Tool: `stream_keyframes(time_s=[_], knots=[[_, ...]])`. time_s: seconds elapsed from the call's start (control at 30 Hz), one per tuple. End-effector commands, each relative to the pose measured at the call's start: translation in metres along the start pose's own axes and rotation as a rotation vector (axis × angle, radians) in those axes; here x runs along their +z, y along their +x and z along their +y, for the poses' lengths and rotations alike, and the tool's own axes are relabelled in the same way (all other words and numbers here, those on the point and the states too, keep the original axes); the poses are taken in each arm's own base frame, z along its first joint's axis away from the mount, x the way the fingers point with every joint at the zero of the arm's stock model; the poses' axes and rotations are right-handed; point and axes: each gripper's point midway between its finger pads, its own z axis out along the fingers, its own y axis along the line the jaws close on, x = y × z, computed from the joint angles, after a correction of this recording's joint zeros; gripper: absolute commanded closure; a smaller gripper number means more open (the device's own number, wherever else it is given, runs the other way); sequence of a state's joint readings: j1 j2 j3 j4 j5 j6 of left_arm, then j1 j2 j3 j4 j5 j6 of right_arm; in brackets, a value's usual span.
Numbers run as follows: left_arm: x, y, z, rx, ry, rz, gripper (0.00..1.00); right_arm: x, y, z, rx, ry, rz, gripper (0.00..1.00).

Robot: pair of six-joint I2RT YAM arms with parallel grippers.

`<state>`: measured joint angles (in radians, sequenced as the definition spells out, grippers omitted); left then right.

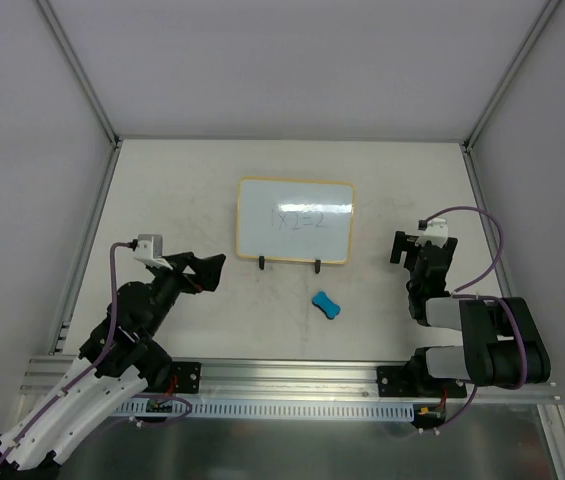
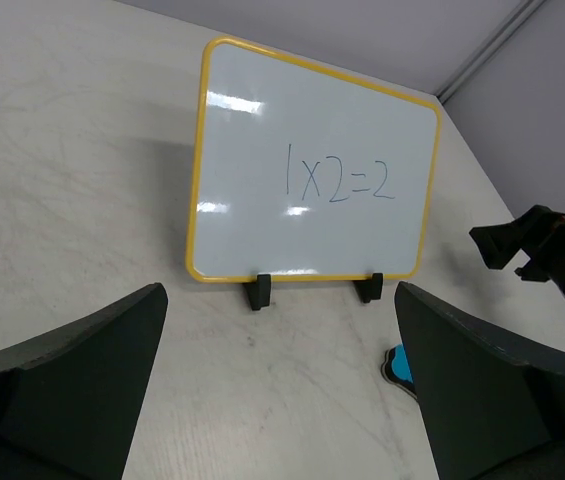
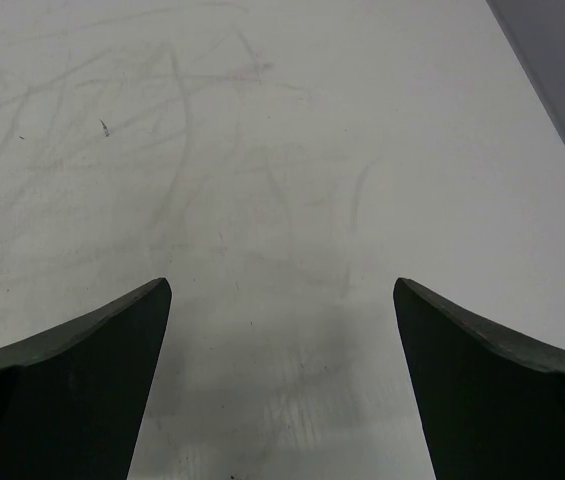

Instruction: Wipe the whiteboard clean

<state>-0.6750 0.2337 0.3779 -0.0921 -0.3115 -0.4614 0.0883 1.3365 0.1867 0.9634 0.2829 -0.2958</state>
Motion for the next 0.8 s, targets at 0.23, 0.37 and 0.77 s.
stream_keyframes(time_s=[0.23, 0.37, 0.77], knots=[[-0.003, -0.027, -0.007, -0.015, 0.007, -0.075, 0.01, 0.007, -0.031, -0.004, 0.033, 0.02, -0.097, 0.01], [0.001, -0.022, -0.006, -0.023, -0.01, -0.05, 0.01, 0.006, -0.031, -0.006, 0.035, 0.038, -0.099, 0.01], [0.01, -0.025, 0.001, -0.006, -0.076, -0.049, 0.01, -0.047, -0.114, -0.016, 0.273, 0.089, -0.205, 0.01]])
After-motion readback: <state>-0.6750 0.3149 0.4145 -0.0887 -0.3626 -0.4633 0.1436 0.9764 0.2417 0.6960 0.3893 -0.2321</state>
